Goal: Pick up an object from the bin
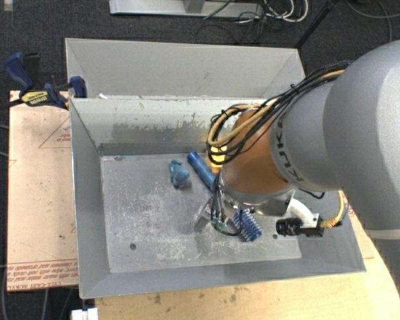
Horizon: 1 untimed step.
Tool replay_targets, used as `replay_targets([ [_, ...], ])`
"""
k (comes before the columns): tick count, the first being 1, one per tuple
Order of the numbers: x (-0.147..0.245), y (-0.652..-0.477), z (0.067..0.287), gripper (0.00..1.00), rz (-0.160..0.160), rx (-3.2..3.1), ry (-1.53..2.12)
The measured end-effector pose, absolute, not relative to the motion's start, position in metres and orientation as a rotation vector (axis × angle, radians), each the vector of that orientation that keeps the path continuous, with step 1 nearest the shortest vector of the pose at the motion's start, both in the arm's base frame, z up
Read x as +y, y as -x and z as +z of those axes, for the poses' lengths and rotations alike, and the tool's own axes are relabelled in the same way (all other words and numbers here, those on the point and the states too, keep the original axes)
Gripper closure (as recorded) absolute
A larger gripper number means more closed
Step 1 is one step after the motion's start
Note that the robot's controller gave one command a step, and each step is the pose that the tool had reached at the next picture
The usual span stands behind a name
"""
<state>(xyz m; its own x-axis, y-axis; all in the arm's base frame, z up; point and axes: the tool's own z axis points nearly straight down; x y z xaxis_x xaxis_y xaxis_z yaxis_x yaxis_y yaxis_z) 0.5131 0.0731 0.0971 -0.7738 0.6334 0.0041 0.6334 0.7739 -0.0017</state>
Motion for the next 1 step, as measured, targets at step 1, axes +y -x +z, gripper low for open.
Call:
replay_targets([
  [1, 0.0577, -0.5126, 0.1075, 1.00, -0.001, -2.841, 1.341],
])
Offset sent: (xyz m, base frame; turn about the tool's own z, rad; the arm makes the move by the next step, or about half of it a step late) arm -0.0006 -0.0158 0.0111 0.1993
